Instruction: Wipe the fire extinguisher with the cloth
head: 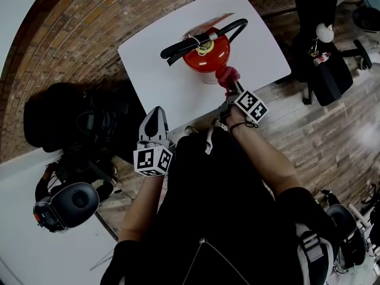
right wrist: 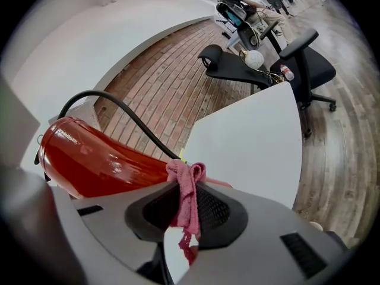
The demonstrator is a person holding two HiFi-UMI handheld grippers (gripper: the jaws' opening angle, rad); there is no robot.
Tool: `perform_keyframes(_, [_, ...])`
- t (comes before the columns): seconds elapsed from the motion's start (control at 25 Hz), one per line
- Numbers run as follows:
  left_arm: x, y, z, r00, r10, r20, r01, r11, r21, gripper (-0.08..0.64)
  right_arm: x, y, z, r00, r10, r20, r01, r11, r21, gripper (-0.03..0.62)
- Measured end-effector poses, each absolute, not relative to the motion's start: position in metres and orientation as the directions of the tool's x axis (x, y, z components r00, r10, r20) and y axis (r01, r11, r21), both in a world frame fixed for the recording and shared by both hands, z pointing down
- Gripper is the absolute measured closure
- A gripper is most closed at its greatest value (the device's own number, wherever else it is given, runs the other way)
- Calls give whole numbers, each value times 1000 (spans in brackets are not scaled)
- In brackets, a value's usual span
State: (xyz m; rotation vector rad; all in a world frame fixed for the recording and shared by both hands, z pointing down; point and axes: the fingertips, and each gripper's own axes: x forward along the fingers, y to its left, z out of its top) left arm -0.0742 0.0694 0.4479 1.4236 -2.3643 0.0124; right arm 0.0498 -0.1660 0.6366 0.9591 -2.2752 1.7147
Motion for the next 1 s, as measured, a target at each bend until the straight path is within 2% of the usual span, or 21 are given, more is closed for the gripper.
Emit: perform_keyframes(1.0, [-78,73,456,-423,-836,349,-850,500,167,532,46,-165,708,-738,-388,552,-644,163,-747,505])
